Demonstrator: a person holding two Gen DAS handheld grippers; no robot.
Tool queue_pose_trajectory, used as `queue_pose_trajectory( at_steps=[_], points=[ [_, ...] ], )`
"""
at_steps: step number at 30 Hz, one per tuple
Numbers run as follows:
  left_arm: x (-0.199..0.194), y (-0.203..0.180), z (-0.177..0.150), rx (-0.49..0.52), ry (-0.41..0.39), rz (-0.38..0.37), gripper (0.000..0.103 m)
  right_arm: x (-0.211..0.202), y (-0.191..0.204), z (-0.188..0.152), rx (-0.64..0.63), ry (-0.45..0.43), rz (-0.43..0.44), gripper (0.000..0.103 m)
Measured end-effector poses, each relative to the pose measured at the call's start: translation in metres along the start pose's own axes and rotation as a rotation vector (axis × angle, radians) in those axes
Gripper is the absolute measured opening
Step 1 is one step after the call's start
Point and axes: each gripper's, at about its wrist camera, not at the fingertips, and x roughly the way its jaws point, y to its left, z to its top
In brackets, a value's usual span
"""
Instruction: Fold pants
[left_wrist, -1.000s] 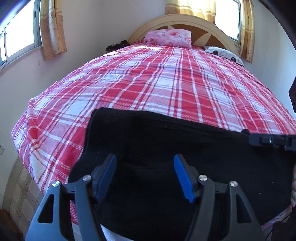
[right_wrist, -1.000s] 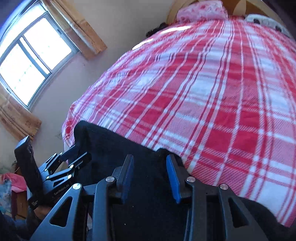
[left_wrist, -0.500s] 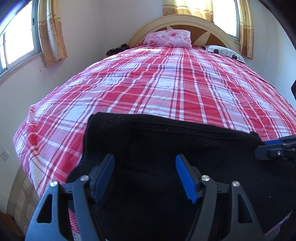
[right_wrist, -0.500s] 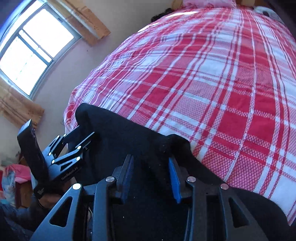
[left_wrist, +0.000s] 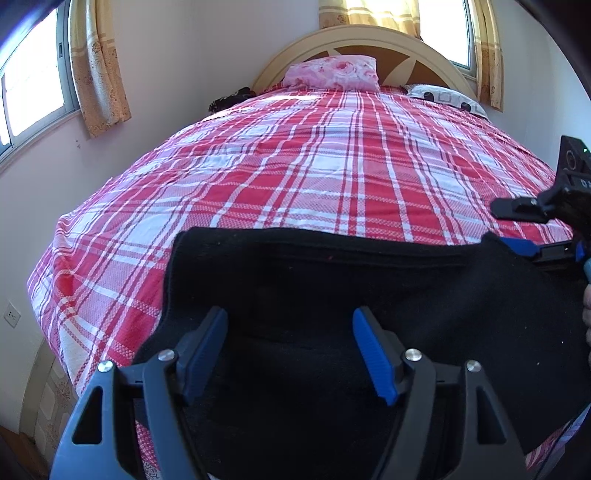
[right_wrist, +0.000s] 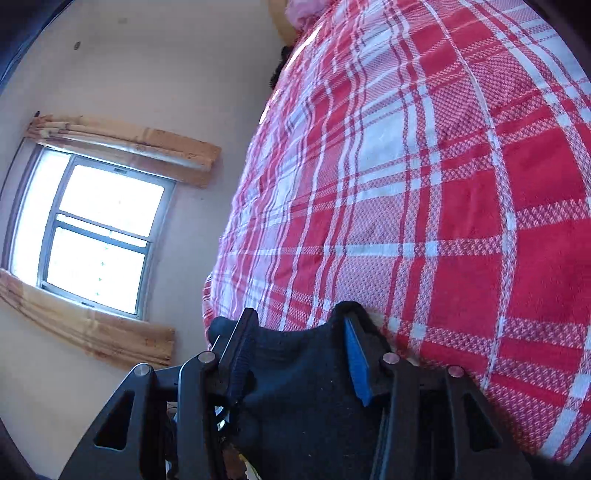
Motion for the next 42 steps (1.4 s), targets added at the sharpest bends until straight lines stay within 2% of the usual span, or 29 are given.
queue_pose_trajectory(
  at_steps=[2,4,9,10,11,12,13,16,18,21,22,28,32,34,36,37,40,42],
  points=[
    [-0.002,0.003,0.003,-0.01,0.01,-0.013,0.073,-0.008,0.011,-0.002,-0.042,0.031,-0.07,0.047],
    [-0.006,0.004,0.006,-0.024,0.013,-0.021,0.073,-0.039,0.023,-0.002,-0.089,-0.028,-0.148,0.048],
    [-0.031,-0.021,0.017,-0.002,-0.058,-0.074,0.073,-0.199,0.052,-0.026,-0.187,-0.438,-0.398,0.049],
    [-0.033,-0.03,0.018,0.014,-0.063,-0.088,0.073,-0.23,0.052,-0.032,-0.187,-0.502,-0.48,0.049],
    [-0.034,-0.042,0.019,0.034,-0.06,-0.105,0.073,-0.265,0.051,-0.041,-0.181,-0.57,-0.607,0.049],
    [-0.034,-0.051,0.018,0.047,-0.052,-0.115,0.073,-0.289,0.048,-0.046,-0.172,-0.607,-0.691,0.049],
    [-0.032,-0.063,0.016,0.056,-0.036,-0.127,0.073,-0.308,0.044,-0.049,-0.16,-0.627,-0.739,0.049],
    [-0.029,-0.08,0.011,0.053,-0.01,-0.153,0.073,-0.382,0.019,-0.068,-0.054,-0.727,-0.837,0.049],
    [-0.028,-0.088,0.006,0.052,0.009,-0.159,0.073,-0.423,-0.004,-0.084,0.034,-0.789,-0.826,0.049],
    [-0.014,-0.092,-0.002,0.022,0.08,-0.157,0.073,-0.467,-0.048,-0.095,0.139,-0.794,-0.799,0.049],
    [-0.014,-0.092,-0.002,0.018,0.074,-0.153,0.073,-0.476,-0.058,-0.101,0.15,-0.791,-0.792,0.049],
    [-0.016,-0.094,-0.003,0.007,0.083,-0.128,0.074,-0.478,-0.103,-0.077,0.178,-0.796,-0.863,0.048],
    [-0.016,-0.097,-0.003,0.012,0.088,-0.102,0.075,-0.471,-0.125,-0.056,0.21,-0.761,-0.876,0.048],
    [-0.015,-0.099,-0.002,0.011,0.091,-0.095,0.076,-0.469,-0.131,-0.051,0.21,-0.737,-0.854,0.048],
    [-0.014,-0.099,-0.002,0.01,0.092,-0.092,0.076,-0.465,-0.131,-0.046,0.178,-0.711,-0.821,0.023],
    [-0.014,-0.1,-0.001,0.011,0.093,-0.09,0.077,-0.462,-0.13,-0.041,0.145,-0.68,-0.835,0.008],
    [-0.014,-0.1,-0.001,0.01,0.095,-0.088,0.077,-0.459,-0.115,-0.039,0.076,-0.651,-0.851,0.008],
    [-0.013,-0.1,0.0,0.009,0.097,-0.088,0.077,-0.47,-0.096,-0.046,0.048,-0.698,-0.789,0.008]
  ],
)
